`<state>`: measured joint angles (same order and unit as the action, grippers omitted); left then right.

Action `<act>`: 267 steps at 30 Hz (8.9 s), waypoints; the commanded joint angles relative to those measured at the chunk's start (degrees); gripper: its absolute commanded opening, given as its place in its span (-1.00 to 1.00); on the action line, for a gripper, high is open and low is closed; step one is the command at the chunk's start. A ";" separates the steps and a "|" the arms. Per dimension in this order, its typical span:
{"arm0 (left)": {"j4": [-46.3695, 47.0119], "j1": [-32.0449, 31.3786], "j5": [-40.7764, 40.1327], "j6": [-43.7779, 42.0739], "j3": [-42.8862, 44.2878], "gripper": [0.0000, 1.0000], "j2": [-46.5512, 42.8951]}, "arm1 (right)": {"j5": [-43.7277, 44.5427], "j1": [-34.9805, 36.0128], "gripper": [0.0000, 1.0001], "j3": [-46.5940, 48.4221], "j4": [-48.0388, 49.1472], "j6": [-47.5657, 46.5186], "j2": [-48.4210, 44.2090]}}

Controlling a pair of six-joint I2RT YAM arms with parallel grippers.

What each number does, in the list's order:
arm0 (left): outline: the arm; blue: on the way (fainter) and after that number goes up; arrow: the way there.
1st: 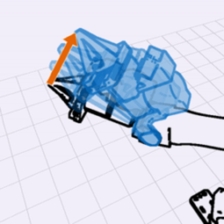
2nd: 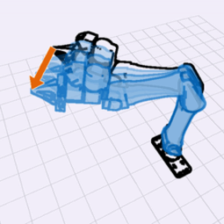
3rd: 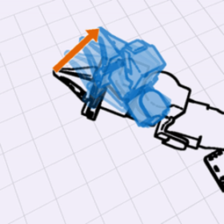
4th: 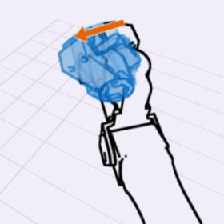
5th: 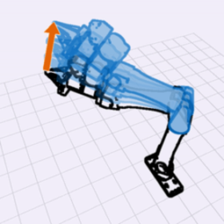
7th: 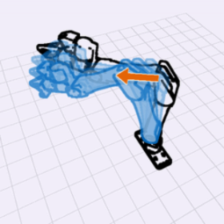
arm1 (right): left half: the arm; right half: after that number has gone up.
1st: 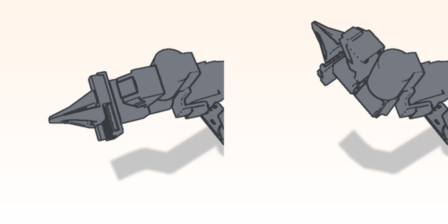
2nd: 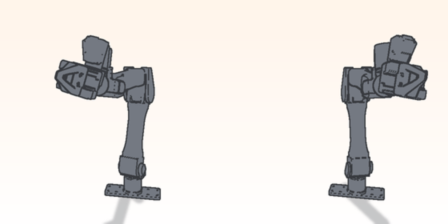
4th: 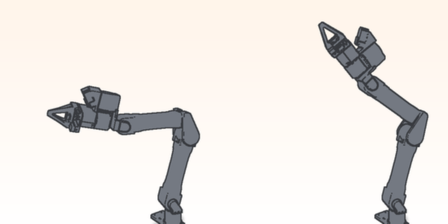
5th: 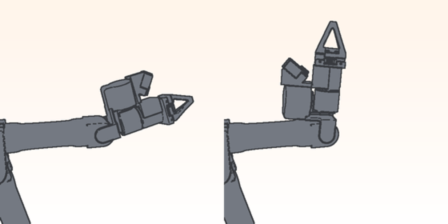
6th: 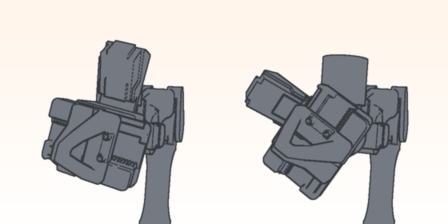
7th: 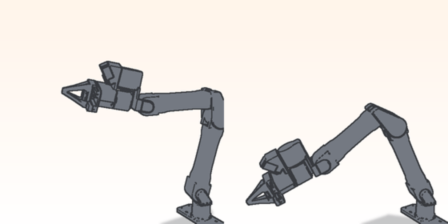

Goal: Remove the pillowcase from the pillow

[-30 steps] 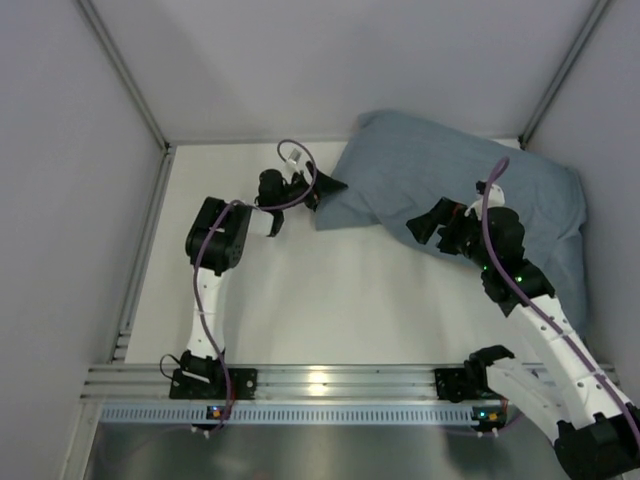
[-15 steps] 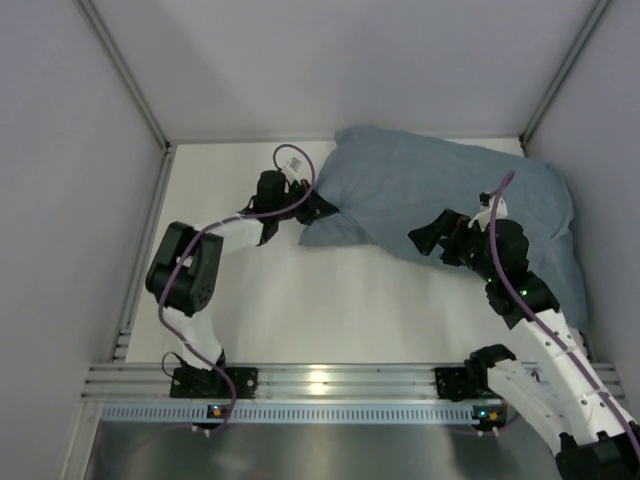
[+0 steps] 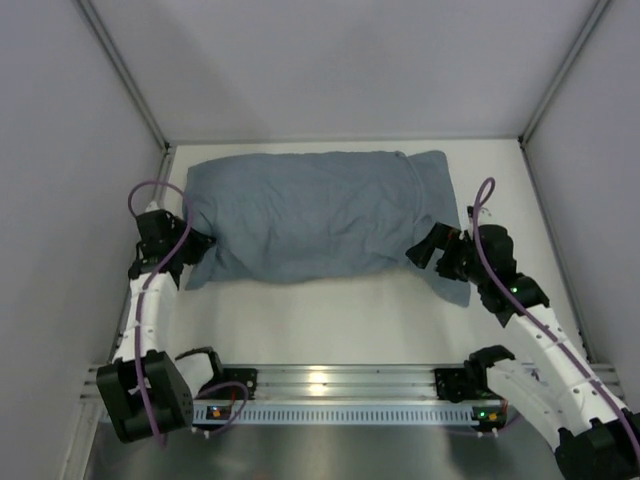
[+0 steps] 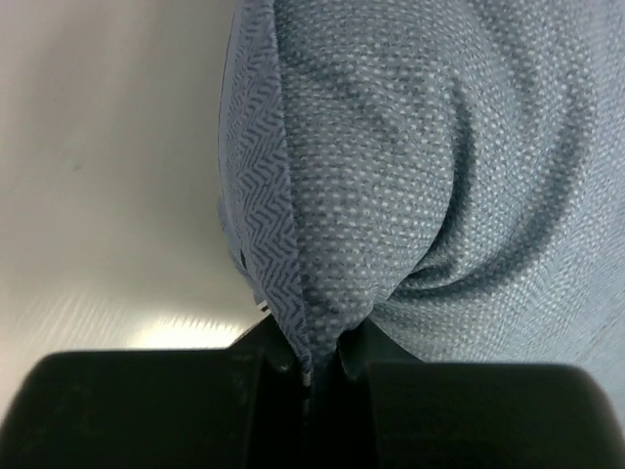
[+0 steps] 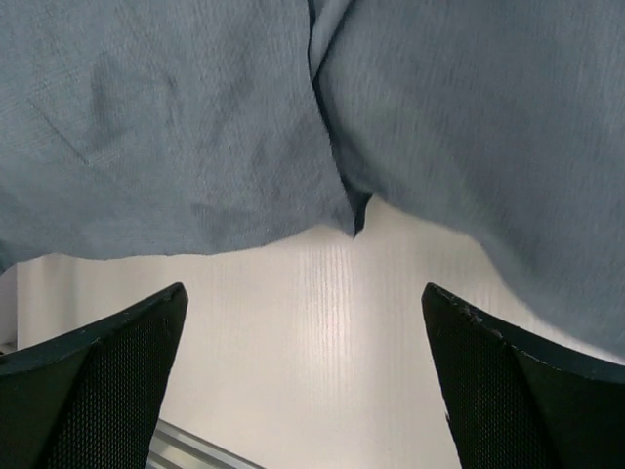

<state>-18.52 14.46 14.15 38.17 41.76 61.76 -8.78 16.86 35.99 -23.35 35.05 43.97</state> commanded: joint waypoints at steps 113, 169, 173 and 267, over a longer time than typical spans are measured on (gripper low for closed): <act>-29.29 -71.15 -59.52 -4.51 30.49 -0.81 15.24 | 31.89 42.73 0.99 17.88 -1.07 25.77 24.84; -20.27 -81.18 -70.07 3.50 16.08 -1.00 5.93 | 29.17 33.94 0.99 3.20 -3.46 24.10 1.54; -13.13 -73.54 -58.92 -0.20 12.48 -1.00 1.97 | 28.72 34.55 0.99 11.62 -0.64 24.45 14.00; 2.09 -52.87 -27.69 -1.35 1.48 -1.00 3.28 | 42.44 58.89 -1.00 5.42 -17.96 47.74 24.86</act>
<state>-19.20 -39.72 -12.75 36.51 42.85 63.79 33.23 73.10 45.47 -38.72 80.05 71.96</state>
